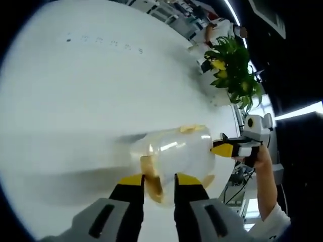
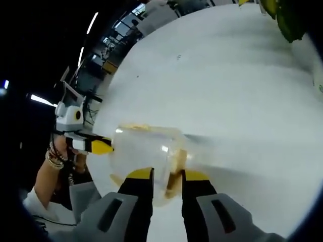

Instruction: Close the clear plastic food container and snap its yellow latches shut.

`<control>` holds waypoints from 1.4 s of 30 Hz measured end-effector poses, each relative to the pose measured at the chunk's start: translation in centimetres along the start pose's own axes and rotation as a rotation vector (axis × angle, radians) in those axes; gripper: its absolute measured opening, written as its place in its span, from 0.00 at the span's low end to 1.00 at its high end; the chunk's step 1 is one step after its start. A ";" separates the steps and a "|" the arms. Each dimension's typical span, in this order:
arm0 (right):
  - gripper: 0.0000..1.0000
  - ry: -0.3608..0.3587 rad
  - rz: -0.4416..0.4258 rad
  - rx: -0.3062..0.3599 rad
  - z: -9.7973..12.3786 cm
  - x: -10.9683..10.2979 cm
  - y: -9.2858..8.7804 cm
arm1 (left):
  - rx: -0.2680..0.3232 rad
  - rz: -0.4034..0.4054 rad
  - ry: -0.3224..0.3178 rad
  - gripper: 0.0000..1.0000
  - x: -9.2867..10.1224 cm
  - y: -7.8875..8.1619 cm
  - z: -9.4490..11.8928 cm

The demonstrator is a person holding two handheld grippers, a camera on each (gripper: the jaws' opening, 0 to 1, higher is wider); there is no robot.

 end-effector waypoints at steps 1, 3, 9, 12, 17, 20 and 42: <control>0.18 -0.001 0.005 -0.003 0.0 0.1 0.1 | 0.001 -0.010 0.004 0.16 0.1 0.0 0.0; 0.19 0.003 0.031 -0.002 0.0 0.2 0.2 | 0.004 -0.042 0.026 0.16 0.4 -0.1 0.0; 0.21 -0.013 0.115 0.019 0.0 0.2 0.3 | 0.008 -0.275 0.142 0.18 1.6 0.3 0.4; 0.21 -0.081 0.236 0.054 0.1 -0.7 0.2 | 0.028 -0.349 0.197 0.16 1.8 0.5 0.8; 0.13 -0.207 0.334 0.158 0.8 -1.6 0.1 | 0.256 -0.458 0.175 0.07 4.1 1.6 1.7; 0.00 -0.200 0.492 0.269 1.4 -2.8 0.7 | 0.353 -0.461 0.081 0.00 5.7 1.5 1.6; 0.00 -0.051 0.462 0.199 -5.1 -7.1 2.4 | 0.299 -0.254 -0.112 0.00 6.8 -3.2 -3.2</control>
Point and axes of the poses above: the point that each gripper's makers call its tool centre point, and the gripper's own axes: z roughly backward along the fingers, x roughly to its right, y roughly out of its top, the point moved 10 cm from there along z, roughly backward along the fingers, and after that the axes turned 15 degrees about -z, right-handed, at the moved point
